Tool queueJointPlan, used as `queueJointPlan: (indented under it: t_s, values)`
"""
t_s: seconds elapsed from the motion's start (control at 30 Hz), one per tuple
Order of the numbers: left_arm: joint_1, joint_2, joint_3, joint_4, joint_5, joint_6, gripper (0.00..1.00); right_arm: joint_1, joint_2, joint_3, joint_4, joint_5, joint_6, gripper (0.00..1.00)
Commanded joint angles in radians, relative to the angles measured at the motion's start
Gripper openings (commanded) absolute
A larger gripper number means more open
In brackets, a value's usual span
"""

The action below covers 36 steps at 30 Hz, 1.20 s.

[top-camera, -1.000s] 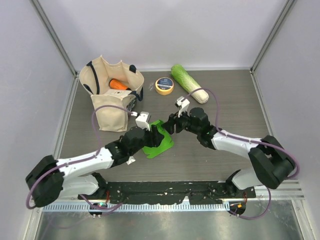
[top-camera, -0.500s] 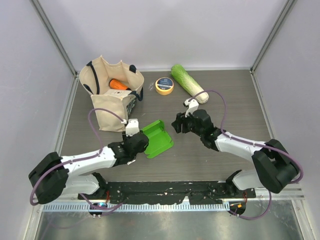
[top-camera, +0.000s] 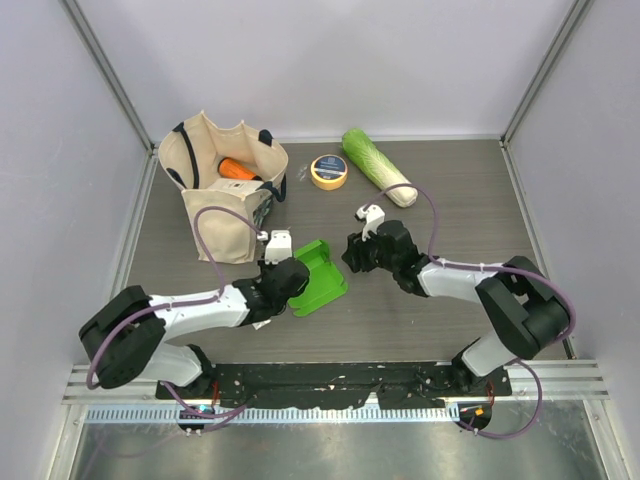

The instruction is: Fold the paper box

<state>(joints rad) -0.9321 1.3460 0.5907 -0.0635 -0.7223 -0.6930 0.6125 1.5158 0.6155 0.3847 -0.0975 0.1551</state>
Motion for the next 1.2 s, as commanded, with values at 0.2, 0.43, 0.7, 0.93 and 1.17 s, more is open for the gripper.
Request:
queueJointPlan:
  t_s: [0.2, 0.43, 0.7, 0.93, 1.17]
  values:
    - [-0.001, 0.093, 0.037, 0.145, -0.101, 0.105, 0.10, -0.005, 0.121, 0.096, 0.161, -0.195, -0.178, 0.49]
    - [-0.001, 0.114, 0.055, 0.142, -0.111, 0.121, 0.00, -0.002, 0.103, 0.095, 0.137, -0.170, -0.157, 0.49]
    - [-0.002, 0.136, 0.075, 0.094, -0.121, 0.087, 0.00, 0.000, -0.092, 0.038, -0.141, 0.236, -0.015, 0.51]
    - [-0.002, 0.143, 0.066, 0.119, -0.104, 0.095, 0.00, 0.084, -0.146, -0.111, 0.063, 0.111, -0.134, 0.50]
    - [-0.002, 0.133, 0.055, 0.139, -0.086, 0.109, 0.00, 0.113, -0.118, -0.137, 0.189, 0.067, -0.150, 0.49]
